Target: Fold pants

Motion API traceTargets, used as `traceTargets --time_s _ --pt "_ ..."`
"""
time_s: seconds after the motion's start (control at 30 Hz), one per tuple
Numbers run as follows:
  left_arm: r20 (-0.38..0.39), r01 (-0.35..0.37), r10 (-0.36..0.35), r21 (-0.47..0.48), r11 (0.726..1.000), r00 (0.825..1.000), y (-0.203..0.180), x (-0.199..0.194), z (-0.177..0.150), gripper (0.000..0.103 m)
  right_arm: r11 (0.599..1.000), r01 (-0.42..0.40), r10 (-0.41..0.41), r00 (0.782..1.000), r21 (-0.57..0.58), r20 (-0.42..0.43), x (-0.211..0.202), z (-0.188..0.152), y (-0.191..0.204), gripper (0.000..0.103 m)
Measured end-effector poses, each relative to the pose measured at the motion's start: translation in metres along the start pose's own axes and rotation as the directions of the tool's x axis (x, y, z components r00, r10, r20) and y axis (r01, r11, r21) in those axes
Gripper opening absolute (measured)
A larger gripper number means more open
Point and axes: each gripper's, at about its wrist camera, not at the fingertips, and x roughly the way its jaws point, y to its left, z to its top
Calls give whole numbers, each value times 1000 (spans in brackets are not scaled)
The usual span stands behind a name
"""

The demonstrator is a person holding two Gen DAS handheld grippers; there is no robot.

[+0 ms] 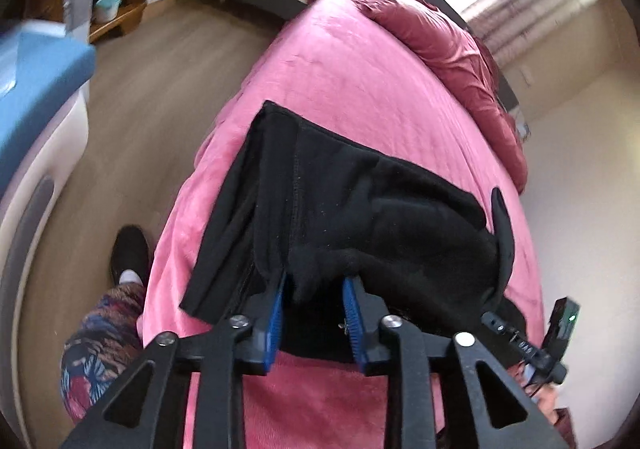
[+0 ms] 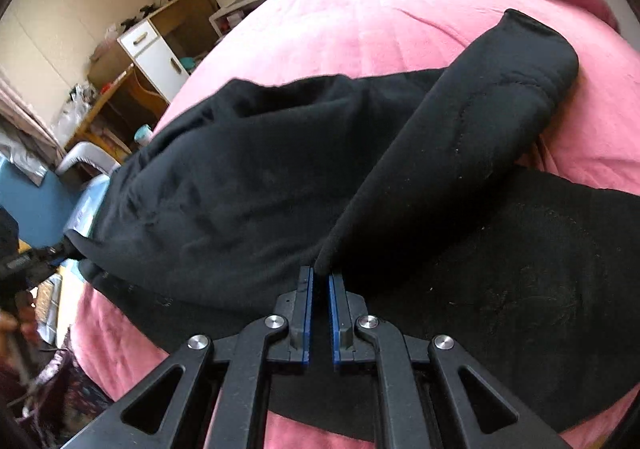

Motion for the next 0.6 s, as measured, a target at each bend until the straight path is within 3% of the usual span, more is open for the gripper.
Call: traceTargets --time_s 0.2,0.33,0.6 --pt "22 100 -98 -127 987 995 17 -18 -12 39 999 -6 7 1000 35 -21 7 2 -8 7" --pt "27 181 -180 -224 958 983 27 -25 -15 53 999 -11 12 1000 47 -28 9 7 -15 9" --pt "-56 52 -65 -216 975 996 24 -13 -22 53 998 -12 14 999 69 -31 9 6 -13 11"
